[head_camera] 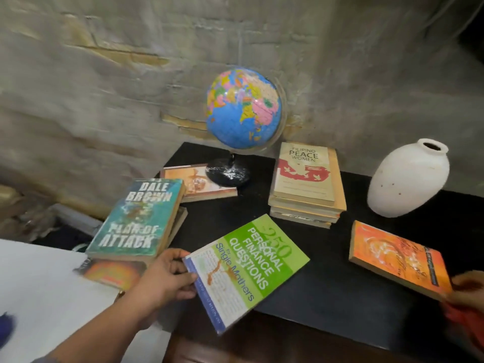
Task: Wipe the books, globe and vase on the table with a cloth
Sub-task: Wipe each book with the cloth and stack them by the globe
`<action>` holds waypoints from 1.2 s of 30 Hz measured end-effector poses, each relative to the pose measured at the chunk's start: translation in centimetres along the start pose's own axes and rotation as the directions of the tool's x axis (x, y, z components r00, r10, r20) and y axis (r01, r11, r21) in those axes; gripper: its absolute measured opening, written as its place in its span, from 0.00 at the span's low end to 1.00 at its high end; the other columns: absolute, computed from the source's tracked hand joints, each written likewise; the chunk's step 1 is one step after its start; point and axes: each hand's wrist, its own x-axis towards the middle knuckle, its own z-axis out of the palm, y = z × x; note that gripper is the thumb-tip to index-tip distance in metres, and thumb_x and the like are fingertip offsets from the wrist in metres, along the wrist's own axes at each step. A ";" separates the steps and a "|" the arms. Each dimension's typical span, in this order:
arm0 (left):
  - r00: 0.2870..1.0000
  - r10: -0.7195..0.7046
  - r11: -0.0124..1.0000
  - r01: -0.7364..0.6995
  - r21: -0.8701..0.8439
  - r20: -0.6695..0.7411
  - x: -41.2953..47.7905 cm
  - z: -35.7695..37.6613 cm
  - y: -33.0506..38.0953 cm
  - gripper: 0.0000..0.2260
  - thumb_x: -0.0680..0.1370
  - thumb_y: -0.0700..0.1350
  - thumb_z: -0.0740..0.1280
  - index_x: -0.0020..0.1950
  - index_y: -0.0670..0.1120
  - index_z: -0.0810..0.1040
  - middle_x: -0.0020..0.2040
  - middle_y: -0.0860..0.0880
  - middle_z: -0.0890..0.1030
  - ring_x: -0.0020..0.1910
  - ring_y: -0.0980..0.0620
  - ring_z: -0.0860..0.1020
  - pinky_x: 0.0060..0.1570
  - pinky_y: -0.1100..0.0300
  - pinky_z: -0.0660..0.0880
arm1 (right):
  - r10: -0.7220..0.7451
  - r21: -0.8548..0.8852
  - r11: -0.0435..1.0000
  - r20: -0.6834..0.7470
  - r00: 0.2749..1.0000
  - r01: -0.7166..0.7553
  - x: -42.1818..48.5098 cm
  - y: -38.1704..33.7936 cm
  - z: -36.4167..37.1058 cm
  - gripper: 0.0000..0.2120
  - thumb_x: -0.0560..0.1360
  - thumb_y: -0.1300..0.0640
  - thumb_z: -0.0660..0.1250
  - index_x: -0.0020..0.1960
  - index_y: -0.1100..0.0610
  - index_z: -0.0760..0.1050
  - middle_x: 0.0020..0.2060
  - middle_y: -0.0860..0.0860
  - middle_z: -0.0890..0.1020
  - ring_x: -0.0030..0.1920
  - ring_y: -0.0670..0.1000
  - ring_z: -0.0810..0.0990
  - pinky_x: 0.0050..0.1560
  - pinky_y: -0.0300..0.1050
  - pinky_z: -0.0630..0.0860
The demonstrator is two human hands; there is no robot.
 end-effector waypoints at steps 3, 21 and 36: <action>0.997 0.005 1.000 -0.006 -0.009 -0.072 -0.8 -0.5 -0.5 0.15 0.74 0.30 0.67 0.56 0.42 0.69 0.48 0.36 0.80 0.40 0.43 0.83 0.36 0.54 0.81 | -0.056 -0.029 0.998 -0.100 0.993 0.054 -5.3 -8.9 -0.7 0.18 0.62 0.53 0.81 0.48 0.51 0.77 0.39 0.53 0.84 0.41 0.54 0.84 0.36 0.46 0.80; 0.996 0.069 0.970 -0.054 0.237 -0.056 -3.1 -1.3 -2.1 0.22 0.75 0.37 0.68 0.65 0.57 0.71 0.46 0.38 0.82 0.35 0.52 0.80 0.43 0.55 0.81 | -0.516 -0.007 0.856 -0.047 0.855 0.517 -11.1 -27.4 13.2 0.13 0.70 0.59 0.72 0.39 0.40 0.77 0.48 0.52 0.77 0.51 0.52 0.74 0.51 0.46 0.69; 0.996 0.059 0.971 -0.041 0.234 -0.069 -2.2 -0.7 -2.7 0.21 0.76 0.37 0.67 0.65 0.55 0.70 0.44 0.42 0.83 0.36 0.49 0.82 0.40 0.55 0.82 | -0.689 -0.294 0.650 0.163 0.706 0.701 -11.1 -29.1 16.3 0.06 0.76 0.49 0.67 0.53 0.42 0.77 0.51 0.41 0.67 0.49 0.43 0.73 0.51 0.36 0.68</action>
